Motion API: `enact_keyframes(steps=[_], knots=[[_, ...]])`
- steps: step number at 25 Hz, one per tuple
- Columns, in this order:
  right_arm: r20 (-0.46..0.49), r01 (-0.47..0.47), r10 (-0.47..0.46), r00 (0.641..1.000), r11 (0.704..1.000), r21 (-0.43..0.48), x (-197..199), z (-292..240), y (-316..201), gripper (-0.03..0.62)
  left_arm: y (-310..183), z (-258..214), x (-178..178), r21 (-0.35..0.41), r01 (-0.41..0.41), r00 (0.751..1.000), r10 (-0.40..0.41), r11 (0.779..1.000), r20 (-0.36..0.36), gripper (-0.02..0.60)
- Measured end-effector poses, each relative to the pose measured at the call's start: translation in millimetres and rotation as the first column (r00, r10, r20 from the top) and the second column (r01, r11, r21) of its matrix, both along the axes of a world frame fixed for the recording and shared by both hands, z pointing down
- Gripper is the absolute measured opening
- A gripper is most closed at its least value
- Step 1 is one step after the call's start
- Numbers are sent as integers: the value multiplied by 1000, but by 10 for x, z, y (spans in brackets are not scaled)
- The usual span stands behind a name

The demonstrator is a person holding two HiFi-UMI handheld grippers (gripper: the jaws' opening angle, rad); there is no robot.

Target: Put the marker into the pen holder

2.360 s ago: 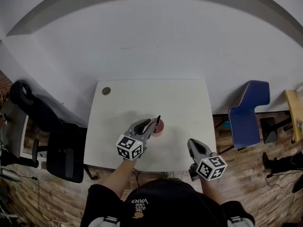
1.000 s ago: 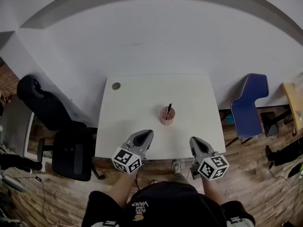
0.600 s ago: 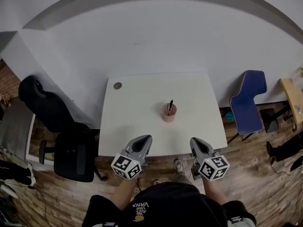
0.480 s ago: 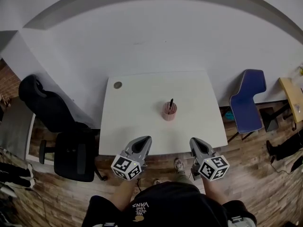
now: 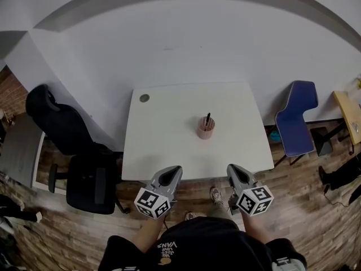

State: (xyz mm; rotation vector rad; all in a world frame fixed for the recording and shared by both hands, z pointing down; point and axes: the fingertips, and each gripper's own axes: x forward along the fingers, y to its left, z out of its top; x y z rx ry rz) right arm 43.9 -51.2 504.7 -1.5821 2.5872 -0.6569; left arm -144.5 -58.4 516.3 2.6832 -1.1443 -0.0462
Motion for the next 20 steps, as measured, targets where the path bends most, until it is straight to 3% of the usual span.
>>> enact_keyframes(steps=[20], knots=[[-28, -9, 10, 1000, 1000, 11, -144, 4, 41, 2, 199, 62, -217, -22, 38, 999, -39, 999, -13, 52]])
